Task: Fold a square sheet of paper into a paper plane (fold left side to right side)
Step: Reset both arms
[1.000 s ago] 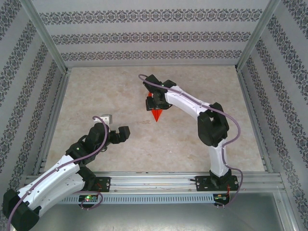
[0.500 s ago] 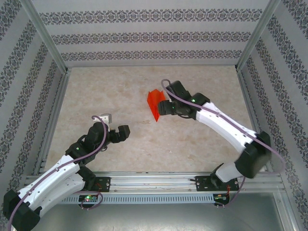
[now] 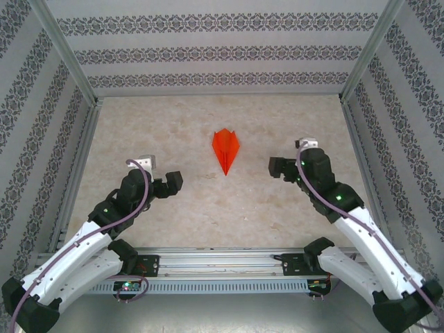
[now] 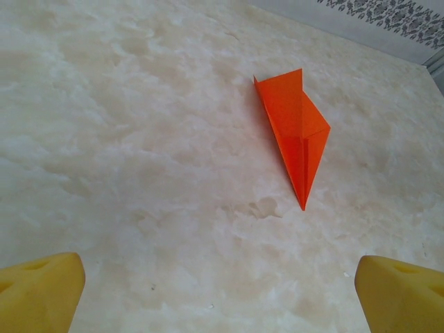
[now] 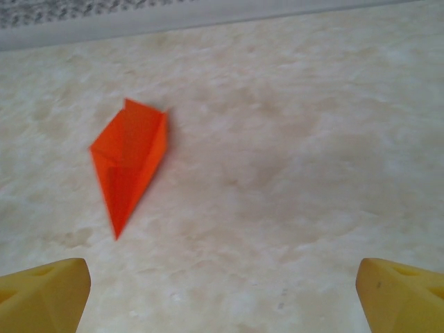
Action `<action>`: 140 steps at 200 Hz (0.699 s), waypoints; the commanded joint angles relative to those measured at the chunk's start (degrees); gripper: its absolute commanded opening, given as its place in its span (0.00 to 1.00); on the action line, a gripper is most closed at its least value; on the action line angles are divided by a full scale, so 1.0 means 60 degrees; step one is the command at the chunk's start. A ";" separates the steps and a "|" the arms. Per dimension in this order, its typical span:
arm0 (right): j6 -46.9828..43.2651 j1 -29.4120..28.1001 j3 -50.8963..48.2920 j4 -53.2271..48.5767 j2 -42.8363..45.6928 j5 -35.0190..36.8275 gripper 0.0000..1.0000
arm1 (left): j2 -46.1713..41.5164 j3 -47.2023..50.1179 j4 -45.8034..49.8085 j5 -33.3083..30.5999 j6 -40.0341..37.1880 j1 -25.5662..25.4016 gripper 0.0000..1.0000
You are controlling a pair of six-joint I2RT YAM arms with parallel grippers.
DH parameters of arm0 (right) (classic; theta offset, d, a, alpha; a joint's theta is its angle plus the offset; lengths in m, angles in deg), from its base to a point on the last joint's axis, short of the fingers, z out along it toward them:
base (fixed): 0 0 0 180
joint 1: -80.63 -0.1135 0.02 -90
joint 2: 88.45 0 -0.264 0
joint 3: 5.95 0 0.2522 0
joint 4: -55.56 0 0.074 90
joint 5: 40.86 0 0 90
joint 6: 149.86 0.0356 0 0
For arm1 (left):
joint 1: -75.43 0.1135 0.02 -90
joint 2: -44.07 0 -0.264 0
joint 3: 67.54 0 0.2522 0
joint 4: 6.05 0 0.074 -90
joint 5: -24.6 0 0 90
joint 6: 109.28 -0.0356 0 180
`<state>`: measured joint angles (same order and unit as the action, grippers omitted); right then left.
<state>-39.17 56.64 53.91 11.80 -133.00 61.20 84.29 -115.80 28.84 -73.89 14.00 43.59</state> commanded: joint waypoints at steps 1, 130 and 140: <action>-0.0819 0.0642 -0.0724 0.0402 0.0599 0.0480 0.98 | -0.0040 -0.0241 0.0464 -0.0312 -0.0458 0.0203 1.00; -0.2221 0.3895 -0.4343 0.5535 0.0048 -0.0016 0.98 | -0.0462 -0.0256 0.0394 -0.0782 -0.1123 0.0296 1.00; -0.2588 0.3921 -0.4731 0.6211 -0.0197 -0.0227 0.98 | -0.0451 -0.0263 0.0377 -0.0774 -0.1131 0.0299 1.00</action>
<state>-49.77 79.72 29.57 35.71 -131.89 62.12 82.09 -115.83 29.99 -77.34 8.97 44.44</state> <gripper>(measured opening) 0.982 0.998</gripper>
